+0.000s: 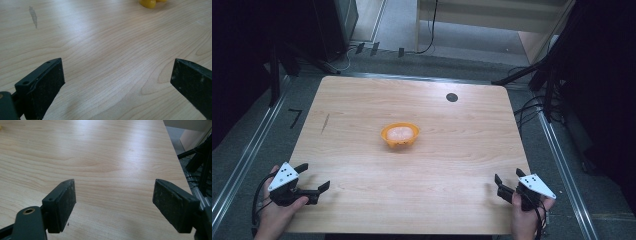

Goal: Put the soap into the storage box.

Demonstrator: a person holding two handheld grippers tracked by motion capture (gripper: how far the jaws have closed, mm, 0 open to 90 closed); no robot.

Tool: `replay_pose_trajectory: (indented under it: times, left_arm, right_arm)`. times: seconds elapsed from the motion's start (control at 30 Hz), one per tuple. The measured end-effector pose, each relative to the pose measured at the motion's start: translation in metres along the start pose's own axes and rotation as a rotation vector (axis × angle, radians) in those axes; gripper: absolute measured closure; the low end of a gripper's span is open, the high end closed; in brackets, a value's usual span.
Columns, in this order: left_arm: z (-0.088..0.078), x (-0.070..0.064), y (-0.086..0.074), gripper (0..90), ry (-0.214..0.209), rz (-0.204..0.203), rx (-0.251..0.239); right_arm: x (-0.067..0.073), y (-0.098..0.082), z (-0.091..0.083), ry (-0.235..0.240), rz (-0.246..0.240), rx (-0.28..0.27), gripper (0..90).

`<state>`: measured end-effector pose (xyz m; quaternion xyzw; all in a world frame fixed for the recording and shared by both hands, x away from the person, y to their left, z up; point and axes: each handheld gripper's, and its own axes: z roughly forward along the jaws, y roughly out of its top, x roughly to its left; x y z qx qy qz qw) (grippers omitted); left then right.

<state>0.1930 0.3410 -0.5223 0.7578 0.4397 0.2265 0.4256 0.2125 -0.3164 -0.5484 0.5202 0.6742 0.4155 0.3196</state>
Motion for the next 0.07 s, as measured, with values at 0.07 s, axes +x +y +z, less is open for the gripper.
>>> replay_pose_trajectory:
  times: [0.07]
  left_arm:
    - [-0.0003,0.0019,0.0000,0.0,-0.005,-0.019,-0.001]
  right_arm:
    - [-0.0001,0.0000,0.0003,-0.001,-0.003,0.000,19.6]
